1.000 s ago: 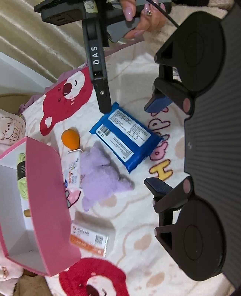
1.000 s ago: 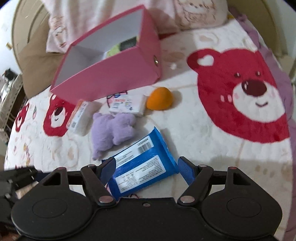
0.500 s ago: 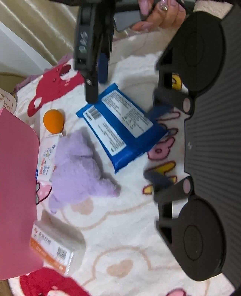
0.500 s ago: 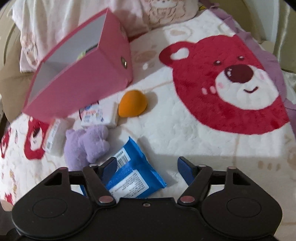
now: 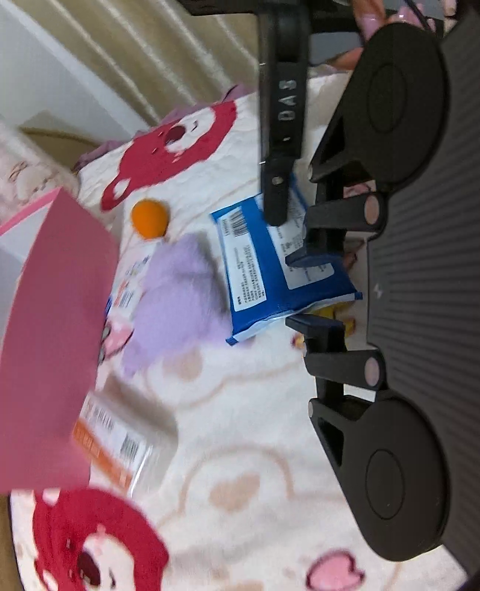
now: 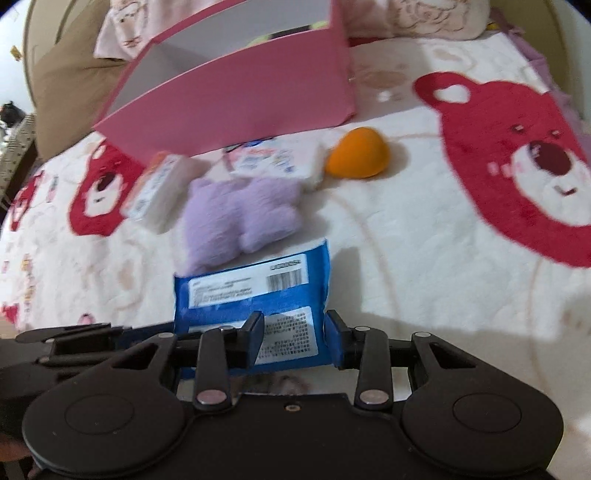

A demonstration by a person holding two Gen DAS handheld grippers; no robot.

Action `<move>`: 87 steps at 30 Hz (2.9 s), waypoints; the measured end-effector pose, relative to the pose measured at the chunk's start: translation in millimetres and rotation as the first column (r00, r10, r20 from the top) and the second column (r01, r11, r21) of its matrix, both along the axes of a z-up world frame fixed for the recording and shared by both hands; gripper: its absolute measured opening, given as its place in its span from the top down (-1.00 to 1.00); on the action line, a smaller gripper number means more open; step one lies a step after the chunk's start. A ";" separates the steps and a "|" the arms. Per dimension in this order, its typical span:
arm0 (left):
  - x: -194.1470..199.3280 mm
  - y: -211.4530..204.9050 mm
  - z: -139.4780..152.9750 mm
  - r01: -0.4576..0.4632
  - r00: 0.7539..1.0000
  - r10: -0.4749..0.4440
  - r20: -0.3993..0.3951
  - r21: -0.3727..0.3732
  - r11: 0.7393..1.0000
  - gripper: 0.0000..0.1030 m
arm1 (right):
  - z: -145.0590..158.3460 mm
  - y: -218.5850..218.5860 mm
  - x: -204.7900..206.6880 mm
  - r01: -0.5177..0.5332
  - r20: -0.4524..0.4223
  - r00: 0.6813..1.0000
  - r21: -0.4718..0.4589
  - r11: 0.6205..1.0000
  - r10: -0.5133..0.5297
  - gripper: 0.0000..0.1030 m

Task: Organize objects
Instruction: 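Close the left tool on the blue wipes packet and lift it, then carry the wipes packet into the pink box beside the bottle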

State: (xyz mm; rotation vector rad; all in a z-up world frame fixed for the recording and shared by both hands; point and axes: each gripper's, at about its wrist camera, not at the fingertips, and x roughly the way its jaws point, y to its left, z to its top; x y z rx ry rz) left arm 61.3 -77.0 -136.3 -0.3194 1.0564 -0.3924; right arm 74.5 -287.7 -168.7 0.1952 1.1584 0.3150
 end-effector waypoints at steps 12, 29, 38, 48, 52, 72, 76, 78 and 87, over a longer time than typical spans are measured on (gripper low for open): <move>1.5 12.2 -19.6 -0.010 1.000 0.009 -0.006 -0.047 0.999 0.47 | -15.1 22.6 -10.1 -0.019 -0.061 0.998 -0.060 0.998 0.016 -0.17; -27.4 32.1 39.8 0.084 0.996 -0.084 0.013 -0.070 0.994 0.42 | 38.6 36.3 -60.7 0.000 0.093 0.996 -0.004 1.000 0.001 -0.20; -37.4 57.1 85.9 0.066 0.997 -0.063 0.035 -0.102 0.993 0.42 | 89.6 55.7 -71.1 -0.037 0.211 0.977 -0.010 0.999 0.038 -0.20; -15.0 84.7 135.4 0.023 0.990 -0.017 0.143 -0.041 0.999 0.42 | 136.5 78.0 -39.5 -0.122 0.295 0.950 0.040 0.992 0.105 -0.18; 11.1 90.7 155.1 0.019 0.980 -0.014 0.196 -0.022 1.000 0.42 | 152.0 81.2 -15.2 -0.135 0.347 0.932 0.049 0.990 0.110 -0.05; 209.2 84.5 128.1 -0.027 0.990 -0.017 0.142 0.300 0.954 0.42 | 69.0 97.4 183.7 -0.091 0.233 0.971 0.185 0.978 0.047 0.26; 225.2 80.8 116.5 -0.007 0.995 -0.030 0.100 0.351 0.936 0.42 | 46.4 98.8 199.3 -0.076 0.193 0.981 0.239 0.968 0.029 0.27; 229.8 76.9 109.9 0.005 0.996 -0.040 0.085 0.375 0.927 0.42 | 38.0 100.8 204.3 -0.067 0.165 0.986 0.237 0.969 0.027 0.27; 237.3 59.3 91.0 0.015 0.995 -0.054 0.087 0.398 0.917 0.42 | 17.3 96.8 224.0 -0.034 0.083 0.996 0.221 0.975 0.016 0.27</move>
